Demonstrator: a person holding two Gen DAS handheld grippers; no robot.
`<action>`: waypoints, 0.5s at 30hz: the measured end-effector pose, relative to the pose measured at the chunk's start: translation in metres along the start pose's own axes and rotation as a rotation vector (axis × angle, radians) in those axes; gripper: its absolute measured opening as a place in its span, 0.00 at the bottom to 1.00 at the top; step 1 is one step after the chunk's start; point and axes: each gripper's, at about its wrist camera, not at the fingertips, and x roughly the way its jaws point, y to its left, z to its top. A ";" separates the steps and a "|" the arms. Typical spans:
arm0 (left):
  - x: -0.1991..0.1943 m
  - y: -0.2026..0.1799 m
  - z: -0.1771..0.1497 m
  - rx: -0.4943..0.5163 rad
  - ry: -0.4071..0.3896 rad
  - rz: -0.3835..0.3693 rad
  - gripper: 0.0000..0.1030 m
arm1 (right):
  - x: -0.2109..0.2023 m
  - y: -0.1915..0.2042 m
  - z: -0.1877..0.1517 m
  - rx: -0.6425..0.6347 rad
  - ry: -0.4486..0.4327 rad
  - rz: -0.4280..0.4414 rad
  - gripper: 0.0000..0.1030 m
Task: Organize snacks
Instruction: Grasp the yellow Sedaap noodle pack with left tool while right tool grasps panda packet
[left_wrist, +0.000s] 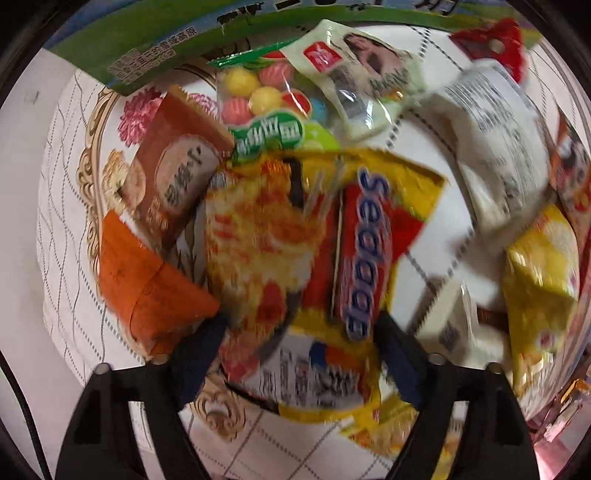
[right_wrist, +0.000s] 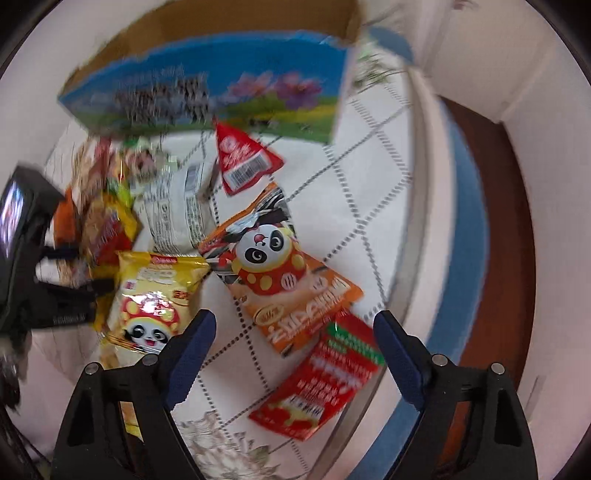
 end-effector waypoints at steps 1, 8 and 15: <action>0.002 0.000 0.003 0.009 -0.001 0.005 0.86 | 0.008 0.002 0.006 -0.033 0.010 -0.009 0.87; 0.002 0.013 0.006 -0.068 -0.033 -0.052 0.87 | 0.054 0.030 0.027 -0.249 0.079 -0.062 0.87; -0.009 0.032 -0.019 -0.128 -0.071 -0.073 0.83 | 0.068 0.002 0.033 0.085 0.166 0.098 0.72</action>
